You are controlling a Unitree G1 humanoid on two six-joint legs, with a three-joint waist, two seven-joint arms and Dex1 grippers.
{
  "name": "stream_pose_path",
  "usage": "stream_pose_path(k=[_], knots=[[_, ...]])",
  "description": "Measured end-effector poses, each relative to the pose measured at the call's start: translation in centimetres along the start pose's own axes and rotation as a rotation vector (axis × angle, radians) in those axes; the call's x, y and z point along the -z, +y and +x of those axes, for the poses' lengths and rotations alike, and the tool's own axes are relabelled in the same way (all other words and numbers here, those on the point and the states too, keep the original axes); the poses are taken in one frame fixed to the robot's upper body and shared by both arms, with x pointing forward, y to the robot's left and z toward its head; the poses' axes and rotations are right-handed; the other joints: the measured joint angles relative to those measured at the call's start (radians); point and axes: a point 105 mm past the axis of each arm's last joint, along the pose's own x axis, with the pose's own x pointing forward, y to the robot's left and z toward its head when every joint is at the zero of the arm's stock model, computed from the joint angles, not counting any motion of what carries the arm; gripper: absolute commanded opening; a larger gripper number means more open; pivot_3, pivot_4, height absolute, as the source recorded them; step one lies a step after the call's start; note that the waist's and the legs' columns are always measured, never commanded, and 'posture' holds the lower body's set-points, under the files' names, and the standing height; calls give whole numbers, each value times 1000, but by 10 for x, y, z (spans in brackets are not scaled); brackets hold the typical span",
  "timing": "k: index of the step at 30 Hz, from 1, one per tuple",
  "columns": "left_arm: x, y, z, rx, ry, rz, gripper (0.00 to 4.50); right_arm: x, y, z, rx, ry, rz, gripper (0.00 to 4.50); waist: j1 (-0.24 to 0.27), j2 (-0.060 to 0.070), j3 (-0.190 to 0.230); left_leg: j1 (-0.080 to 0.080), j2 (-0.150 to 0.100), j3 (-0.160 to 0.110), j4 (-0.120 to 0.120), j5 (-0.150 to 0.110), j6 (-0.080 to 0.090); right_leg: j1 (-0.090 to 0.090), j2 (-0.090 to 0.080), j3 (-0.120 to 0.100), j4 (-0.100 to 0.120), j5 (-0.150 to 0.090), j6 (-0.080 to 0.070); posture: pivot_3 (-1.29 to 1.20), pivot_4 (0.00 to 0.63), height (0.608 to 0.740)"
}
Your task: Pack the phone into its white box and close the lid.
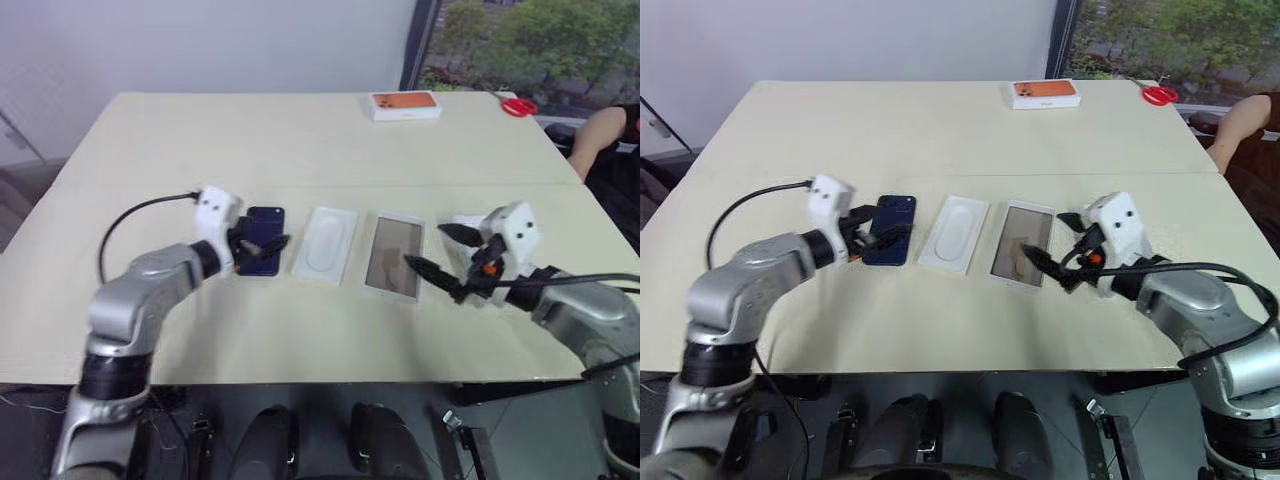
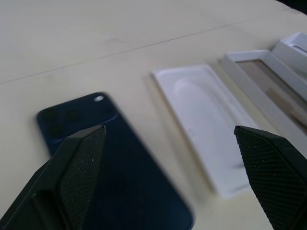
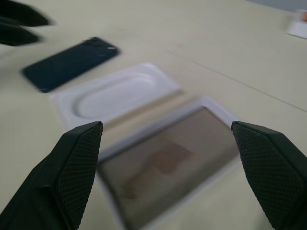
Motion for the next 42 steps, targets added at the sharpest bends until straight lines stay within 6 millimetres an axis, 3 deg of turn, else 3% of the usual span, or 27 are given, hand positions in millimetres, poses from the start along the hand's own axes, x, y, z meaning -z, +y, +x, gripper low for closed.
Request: stream_pose_path(k=[7,12,20,24,30,31,42], knots=[[8,-26,43,6,227,-124,4500,2,20,6,-18,-2,9,4479,-2,-1,0,1,-1,-1,0,0,1,1,2,-1,1,-1,3,0,150,740],[27,-34,51,-2,361,-202,4500,7,22,3,-6,9,21,4479,-4,-1,0,2,0,-1,0,0,1,1,3,-1,2,-1,3,0,150,740],[24,-34,56,-41,418,-260,4500,7,21,1,16,11,21,4479,-2,-1,0,2,0,-1,0,0,1,2,2,0,2,-1,3,0,150,740],[26,-34,56,-42,430,-316,3247,8,20,0,22,14,22,4500,-2,-1,0,3,0,-1,0,0,1,2,2,-1,2,-1,2,0,150,740],[33,-32,54,-44,458,-405,224,8,20,0,24,14,21,4500,-1,-1,0,2,-1,-1,0,0,1,2,2,-1,1,-1,2,0,150,740],[30,-32,54,-37,442,-429,59,8,20,0,25,14,21,4500,-1,-1,0,2,-1,-1,0,0,1,2,2,-1,1,-1,2,0,150,740],[10,-19,47,-12,322,-563,59,14,20,-2,33,34,35,4500,-2,-1,0,2,0,-1,0,0,0,2,2,-1,1,-1,2,0,150,740]])
